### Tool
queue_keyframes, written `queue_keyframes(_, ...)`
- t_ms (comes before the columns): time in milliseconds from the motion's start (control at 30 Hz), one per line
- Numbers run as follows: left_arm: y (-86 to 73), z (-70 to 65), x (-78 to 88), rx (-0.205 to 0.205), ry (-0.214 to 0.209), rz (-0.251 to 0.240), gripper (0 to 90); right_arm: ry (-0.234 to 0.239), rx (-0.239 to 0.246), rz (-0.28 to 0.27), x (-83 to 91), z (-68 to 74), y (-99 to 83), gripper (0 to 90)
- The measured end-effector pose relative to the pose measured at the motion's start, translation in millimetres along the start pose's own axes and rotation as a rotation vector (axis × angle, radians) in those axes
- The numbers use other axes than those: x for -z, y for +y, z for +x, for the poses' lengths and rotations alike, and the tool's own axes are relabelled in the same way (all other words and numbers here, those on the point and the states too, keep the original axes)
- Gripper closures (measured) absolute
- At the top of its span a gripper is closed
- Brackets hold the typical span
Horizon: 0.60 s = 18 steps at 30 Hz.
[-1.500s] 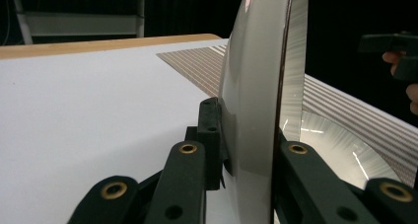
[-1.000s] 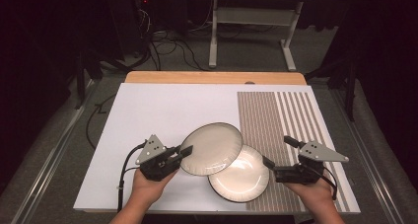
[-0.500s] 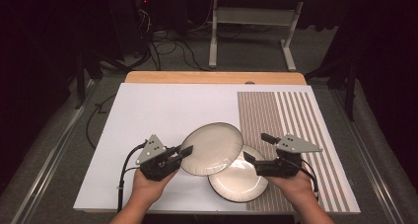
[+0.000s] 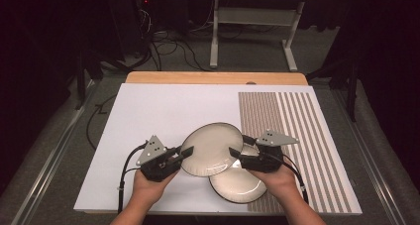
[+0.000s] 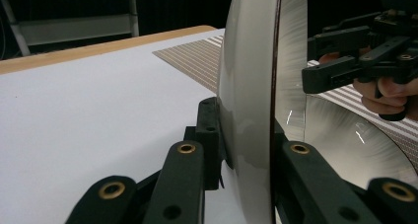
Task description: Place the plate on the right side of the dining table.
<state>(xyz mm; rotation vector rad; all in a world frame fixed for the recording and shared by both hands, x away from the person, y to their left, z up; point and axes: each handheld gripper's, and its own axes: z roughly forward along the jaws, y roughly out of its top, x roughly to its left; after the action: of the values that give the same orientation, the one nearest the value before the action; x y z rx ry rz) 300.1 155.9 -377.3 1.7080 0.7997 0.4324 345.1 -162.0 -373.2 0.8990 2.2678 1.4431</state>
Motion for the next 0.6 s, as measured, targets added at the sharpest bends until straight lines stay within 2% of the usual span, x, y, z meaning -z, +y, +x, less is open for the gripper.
queue_keyframes(133,-0.2,-0.4,0.2,-0.005,0.001,-0.002,78.4,0.002,-0.018,0.011,-5.5,-0.1,-0.3,47.9)
queue_keyframes(200,-0.3,-0.4,0.4,-0.007,0.001,-0.002,78.3,0.022,-0.022,0.01,-7.6,-1.1,-0.6,57.8)
queue_keyframes(233,-0.3,-0.4,0.4,-0.007,0.001,-0.002,78.4,0.022,-0.022,0.01,-7.6,-1.1,-0.6,57.8)
queue_keyframes(267,-0.3,-0.6,0.4,-0.008,0.001,-0.002,78.4,0.025,-0.026,0.014,-8.2,0.0,-0.5,62.9)
queue_keyframes(333,-0.4,-0.9,0.6,-0.012,0.002,-0.004,78.3,0.027,-0.025,0.015,-8.5,0.1,-0.7,63.9)
queue_keyframes(400,-0.5,-1.1,0.6,-0.013,0.001,-0.005,78.3,0.025,-0.037,0.019,-8.3,-1.6,-1.1,69.4)
queue_keyframes(500,-0.6,-1.2,0.7,-0.014,0.0,-0.006,78.3,0.025,-0.047,0.019,-7.6,-3.4,-1.2,73.0)
queue_keyframes(600,-1.7,0.7,-0.3,0.013,-0.007,-0.007,78.3,0.022,-0.061,0.023,-7.8,-4.7,-2.1,76.1)
